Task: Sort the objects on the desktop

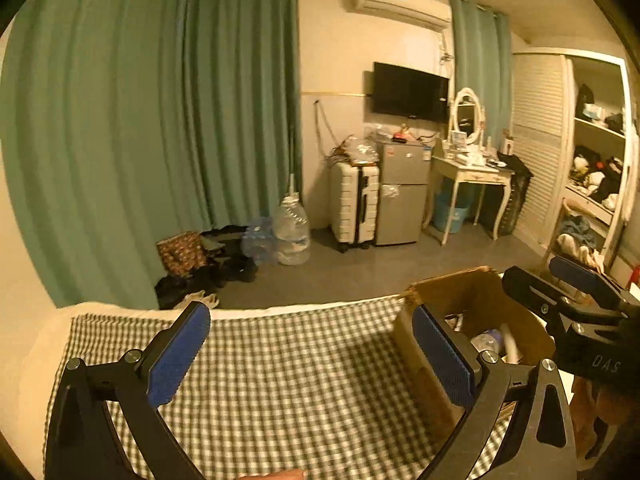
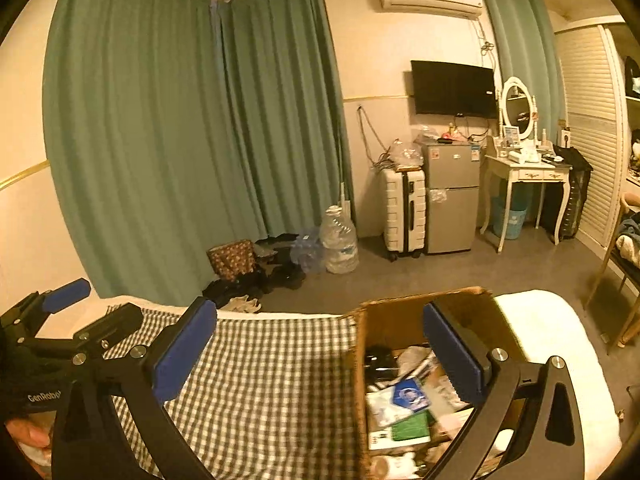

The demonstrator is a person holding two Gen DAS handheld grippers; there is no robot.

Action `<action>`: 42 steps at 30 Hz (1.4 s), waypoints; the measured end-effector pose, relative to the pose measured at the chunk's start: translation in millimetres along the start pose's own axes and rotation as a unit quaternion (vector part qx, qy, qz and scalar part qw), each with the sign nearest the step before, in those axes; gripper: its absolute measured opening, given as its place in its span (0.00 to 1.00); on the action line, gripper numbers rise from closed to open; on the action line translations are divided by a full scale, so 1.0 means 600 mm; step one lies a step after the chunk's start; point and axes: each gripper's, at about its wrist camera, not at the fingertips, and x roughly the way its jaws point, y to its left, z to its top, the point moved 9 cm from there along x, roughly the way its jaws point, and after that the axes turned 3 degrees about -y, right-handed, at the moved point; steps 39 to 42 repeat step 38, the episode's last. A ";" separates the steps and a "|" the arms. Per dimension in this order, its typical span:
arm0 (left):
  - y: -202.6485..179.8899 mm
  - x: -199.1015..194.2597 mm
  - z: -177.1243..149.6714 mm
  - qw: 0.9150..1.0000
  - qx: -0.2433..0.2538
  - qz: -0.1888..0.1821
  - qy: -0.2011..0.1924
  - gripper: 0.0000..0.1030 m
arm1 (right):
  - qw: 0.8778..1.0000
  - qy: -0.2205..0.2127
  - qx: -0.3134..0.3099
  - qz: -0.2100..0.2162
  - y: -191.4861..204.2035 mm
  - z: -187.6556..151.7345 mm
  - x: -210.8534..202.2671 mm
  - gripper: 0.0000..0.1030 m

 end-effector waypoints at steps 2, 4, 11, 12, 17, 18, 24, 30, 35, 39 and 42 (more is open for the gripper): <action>0.026 -0.001 -0.007 1.000 -0.003 0.011 0.001 1.00 | 1.000 0.002 -0.004 0.003 0.020 -0.010 0.011 1.00; 0.054 -0.003 -0.014 1.000 -0.006 0.022 -0.001 1.00 | 1.000 0.008 -0.008 0.005 0.040 -0.022 0.023 1.00; 0.141 0.002 -0.052 0.998 -0.026 0.054 0.010 1.00 | 0.999 0.043 -0.018 0.008 0.092 -0.076 0.055 1.00; 0.147 0.005 -0.056 0.998 -0.030 0.055 0.012 1.00 | 0.999 0.043 -0.021 0.010 0.101 -0.082 0.057 1.00; 0.184 0.016 -0.081 0.997 -0.043 0.065 0.027 1.00 | 0.998 0.046 -0.034 0.024 0.139 -0.102 0.066 1.00; 0.189 0.018 -0.085 0.996 -0.045 0.067 0.029 1.00 | 0.998 0.046 -0.035 0.023 0.144 -0.105 0.069 1.00; 0.207 0.025 -0.100 0.995 -0.051 0.069 0.041 1.00 | 0.998 0.054 -0.028 0.024 0.152 -0.120 0.080 1.00; 0.205 0.027 -0.102 0.996 -0.045 0.070 0.038 1.00 | 0.998 0.060 -0.025 0.025 0.155 -0.129 0.088 1.00; 0.197 0.031 -0.103 0.996 -0.042 0.060 0.044 1.00 | 0.998 0.059 -0.025 0.026 0.162 -0.137 0.089 1.00; 0.193 0.033 -0.104 0.996 -0.041 0.060 0.048 1.00 | 0.998 0.058 -0.033 0.023 0.162 -0.139 0.089 1.00; 0.193 0.033 -0.104 0.996 -0.041 0.060 0.048 1.00 | 0.998 0.058 -0.033 0.023 0.162 -0.139 0.089 1.00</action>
